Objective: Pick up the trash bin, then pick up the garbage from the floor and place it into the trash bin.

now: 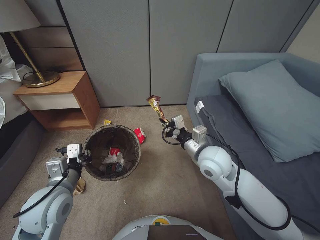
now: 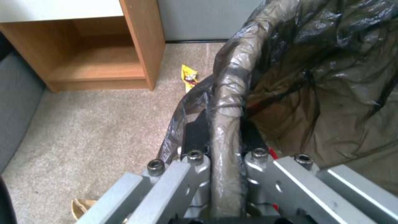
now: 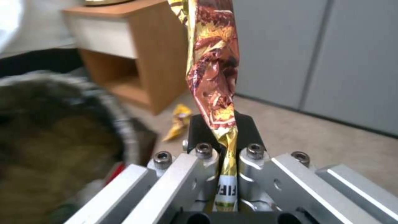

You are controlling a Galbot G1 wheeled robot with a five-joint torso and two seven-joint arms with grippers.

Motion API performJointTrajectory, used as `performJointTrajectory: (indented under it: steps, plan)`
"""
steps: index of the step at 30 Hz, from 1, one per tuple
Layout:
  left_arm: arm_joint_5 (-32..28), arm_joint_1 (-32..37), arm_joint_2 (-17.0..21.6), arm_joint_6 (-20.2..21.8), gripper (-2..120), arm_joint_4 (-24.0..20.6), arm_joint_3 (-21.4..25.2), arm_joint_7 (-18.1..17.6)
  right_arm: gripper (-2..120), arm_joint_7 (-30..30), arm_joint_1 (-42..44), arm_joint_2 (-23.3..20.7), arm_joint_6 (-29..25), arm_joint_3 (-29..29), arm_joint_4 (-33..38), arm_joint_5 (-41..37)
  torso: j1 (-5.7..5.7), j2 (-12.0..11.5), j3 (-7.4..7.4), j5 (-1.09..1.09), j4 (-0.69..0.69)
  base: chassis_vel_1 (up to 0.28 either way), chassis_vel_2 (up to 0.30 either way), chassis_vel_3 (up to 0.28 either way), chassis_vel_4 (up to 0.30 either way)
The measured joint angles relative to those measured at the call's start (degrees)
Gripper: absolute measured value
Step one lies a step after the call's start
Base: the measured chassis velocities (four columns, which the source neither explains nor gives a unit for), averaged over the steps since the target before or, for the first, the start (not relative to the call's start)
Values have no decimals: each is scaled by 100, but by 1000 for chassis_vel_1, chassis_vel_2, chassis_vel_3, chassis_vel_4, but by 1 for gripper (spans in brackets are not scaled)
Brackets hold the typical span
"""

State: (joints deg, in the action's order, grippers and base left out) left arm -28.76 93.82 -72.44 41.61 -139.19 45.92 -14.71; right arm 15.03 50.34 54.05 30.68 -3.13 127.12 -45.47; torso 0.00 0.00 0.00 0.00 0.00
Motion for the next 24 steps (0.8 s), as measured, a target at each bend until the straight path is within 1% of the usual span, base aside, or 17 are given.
performJointTrajectory:
  steps: [3,4,7,8,11,12,16,18,19,24]
  plan:
    - [-2,-19,-2,2,4,7,-6,-2,0,12,-147,-72,131,-278,137,-388,0,0,0,0,0,0,0,0,0]
    - [-2,-19,-2,2,4,7,-6,-2,0,12,-147,-72,131,-278,137,-388,0,0,0,0,0,0,0,0,0]
    - [-6,-50,-1,3,4,14,-18,-8,0,81,-197,-59,178,-633,195,-480,0,0,0,-1,0,0,0,0,0]
    - [-6,-50,-1,3,4,14,-18,-8,0,81,-197,-59,178,-633,195,-480,0,0,0,-1,0,0,0,0,0]
    - [-11,-73,1,7,4,20,-24,-14,0,220,-297,-17,221,-926,246,-659,0,0,0,0,0,0,0,0,0]
    - [-11,-73,1,7,4,20,-24,-14,0,220,-297,-17,221,-926,246,-659,0,0,0,0,0,0,0,0,0]
    - [-11,-103,-1,10,4,41,-50,-18,0,617,-682,149,299,-1344,334,-1039,0,0,0,-1,1,0,0,0,0]
    - [-11,-108,-2,10,4,42,-55,-18,0,671,-750,171,311,-1399,346,-1113,0,0,0,-1,1,0,0,0,0]
    - [-10,-120,-6,11,4,48,-63,-19,0,792,-896,224,343,-1517,351,-1268,0,0,0,-1,1,0,0,0,0]
    - [-9,-138,-8,13,4,55,-66,-21,0,1014,-1123,383,373,-1743,286,-1420,0,0,0,-1,1,0,0,0,0]
